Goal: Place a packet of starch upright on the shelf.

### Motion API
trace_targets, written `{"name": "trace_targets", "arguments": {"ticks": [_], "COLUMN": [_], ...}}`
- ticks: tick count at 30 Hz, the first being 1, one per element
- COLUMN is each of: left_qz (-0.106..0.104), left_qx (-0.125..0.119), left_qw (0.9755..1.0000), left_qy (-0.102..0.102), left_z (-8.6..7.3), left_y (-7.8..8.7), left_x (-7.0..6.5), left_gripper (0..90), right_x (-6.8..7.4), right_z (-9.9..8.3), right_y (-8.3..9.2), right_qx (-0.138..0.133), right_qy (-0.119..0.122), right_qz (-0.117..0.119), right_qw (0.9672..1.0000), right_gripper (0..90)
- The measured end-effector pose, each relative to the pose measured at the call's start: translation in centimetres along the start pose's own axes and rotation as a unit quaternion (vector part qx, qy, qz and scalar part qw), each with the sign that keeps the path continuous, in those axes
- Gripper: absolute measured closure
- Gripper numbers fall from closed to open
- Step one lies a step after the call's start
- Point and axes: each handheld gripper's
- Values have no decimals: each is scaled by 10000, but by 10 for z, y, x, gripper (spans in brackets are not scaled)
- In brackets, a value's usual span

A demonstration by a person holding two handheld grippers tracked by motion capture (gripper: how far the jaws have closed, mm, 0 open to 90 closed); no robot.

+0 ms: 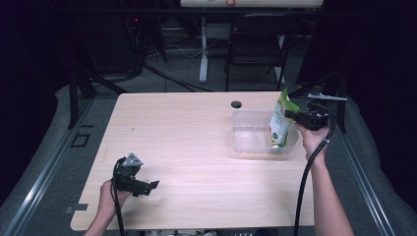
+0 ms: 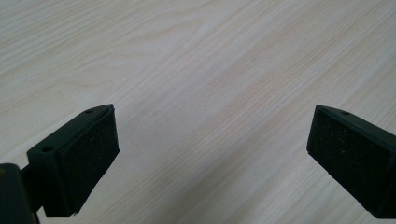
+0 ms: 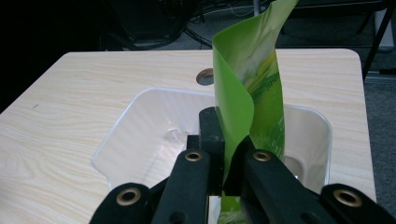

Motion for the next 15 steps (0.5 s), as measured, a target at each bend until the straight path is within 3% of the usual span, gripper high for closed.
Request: {"name": "trace_targets", "arguments": {"ticks": [10, 15], "left_qz": [-22, 12], "left_qx": [44, -10], "left_qw": [10000, 10000], "left_qy": [21, 58], "left_z": [-1, -4], "left_y": [0, 4], "left_x": [0, -1], "left_gripper": [22, 22], "right_x": [-2, -4], "right_z": [-4, -6], "right_y": [4, 5], "right_qx": [125, 196], "right_qy": [186, 304], "right_qz": [-280, -595], "right_qw": [9994, 9976], "right_gripper": [900, 900]}}
Point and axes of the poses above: each handheld gripper's, and its own axes: y roughly backward along the jaws, z roughly out of its top, x roughly to its left, and after that the axes turned 4 degrees about x, right-handed
